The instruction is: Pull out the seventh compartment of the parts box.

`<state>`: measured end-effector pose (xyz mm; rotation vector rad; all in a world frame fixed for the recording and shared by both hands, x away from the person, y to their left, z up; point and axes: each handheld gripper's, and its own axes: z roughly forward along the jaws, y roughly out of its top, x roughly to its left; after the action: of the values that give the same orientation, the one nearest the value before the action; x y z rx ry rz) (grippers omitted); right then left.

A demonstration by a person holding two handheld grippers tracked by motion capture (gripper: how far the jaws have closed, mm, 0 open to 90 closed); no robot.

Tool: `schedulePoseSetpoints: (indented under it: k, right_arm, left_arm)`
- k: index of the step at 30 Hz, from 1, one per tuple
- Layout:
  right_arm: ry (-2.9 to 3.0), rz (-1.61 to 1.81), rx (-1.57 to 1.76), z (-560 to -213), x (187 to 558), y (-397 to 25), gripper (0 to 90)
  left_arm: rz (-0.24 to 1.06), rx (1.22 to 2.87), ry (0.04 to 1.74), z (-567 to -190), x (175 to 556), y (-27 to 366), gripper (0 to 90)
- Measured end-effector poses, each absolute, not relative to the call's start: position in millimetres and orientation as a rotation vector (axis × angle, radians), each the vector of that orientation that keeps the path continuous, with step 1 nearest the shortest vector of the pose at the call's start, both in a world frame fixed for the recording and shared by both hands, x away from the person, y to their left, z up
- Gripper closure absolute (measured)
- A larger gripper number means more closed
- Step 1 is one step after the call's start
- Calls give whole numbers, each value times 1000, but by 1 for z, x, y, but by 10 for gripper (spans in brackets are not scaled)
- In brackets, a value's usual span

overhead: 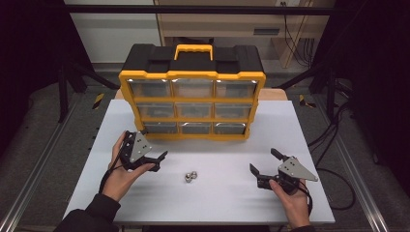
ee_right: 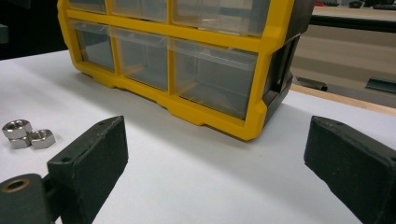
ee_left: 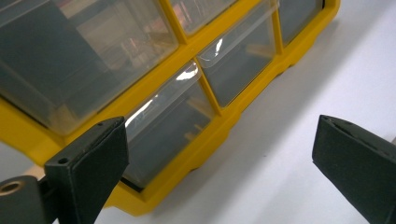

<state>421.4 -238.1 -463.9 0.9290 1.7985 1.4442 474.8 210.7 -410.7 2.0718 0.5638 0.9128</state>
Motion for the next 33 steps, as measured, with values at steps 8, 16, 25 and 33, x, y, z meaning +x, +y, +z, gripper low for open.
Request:
schedulePoseSetpoints:
  k: [8,16,25,33]
  right_arm:
    - [1804,1435,931,-464,422,-238,58]
    - [1815,1425,932,-466,422,-237,58]
    - [1814,1423,929,-466,422,-237,63]
    - [1823,1409,918,-467,422,-236,62]
  left_arm:
    - [950,2146,507,-410,485,205,38]
    - [946,2188,489,-413,494,201,47]
    - [983,2204,460,-415,496,197,52]
    - [1021,2230,429,-418,496,194,59]
